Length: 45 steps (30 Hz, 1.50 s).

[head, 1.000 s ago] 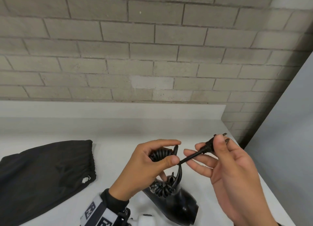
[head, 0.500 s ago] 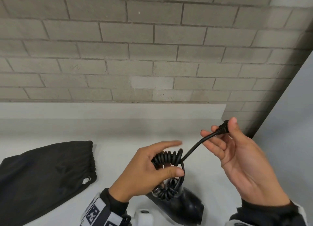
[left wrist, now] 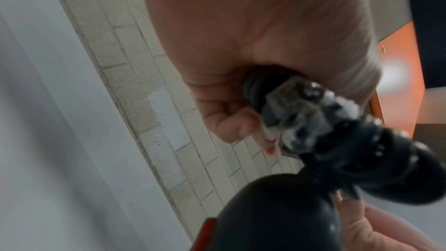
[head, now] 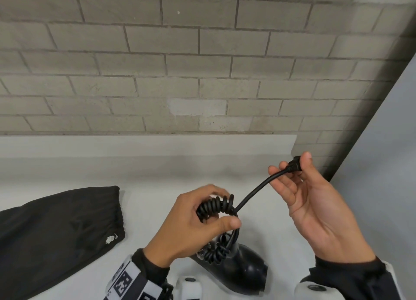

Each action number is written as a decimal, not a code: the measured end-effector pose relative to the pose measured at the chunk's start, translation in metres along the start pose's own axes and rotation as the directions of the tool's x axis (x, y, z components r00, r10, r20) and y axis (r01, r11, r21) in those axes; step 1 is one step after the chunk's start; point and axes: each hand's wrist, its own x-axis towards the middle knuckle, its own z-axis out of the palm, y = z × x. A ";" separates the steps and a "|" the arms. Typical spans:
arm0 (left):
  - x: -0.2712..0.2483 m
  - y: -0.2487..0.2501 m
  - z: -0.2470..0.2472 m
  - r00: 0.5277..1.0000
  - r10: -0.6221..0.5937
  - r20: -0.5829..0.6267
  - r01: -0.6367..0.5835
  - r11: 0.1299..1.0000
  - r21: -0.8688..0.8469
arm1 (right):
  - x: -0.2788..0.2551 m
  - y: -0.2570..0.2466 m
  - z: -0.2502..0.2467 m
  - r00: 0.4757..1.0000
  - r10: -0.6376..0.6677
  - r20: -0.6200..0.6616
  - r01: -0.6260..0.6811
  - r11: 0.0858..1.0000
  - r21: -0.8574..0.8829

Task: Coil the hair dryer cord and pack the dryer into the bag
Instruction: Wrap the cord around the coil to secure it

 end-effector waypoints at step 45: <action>-0.004 0.001 -0.005 0.997 0.052 0.063 -0.051 0.999 -0.016 | -0.018 0.079 -0.039 0.963 0.064 0.261 0.065 0.887 -0.457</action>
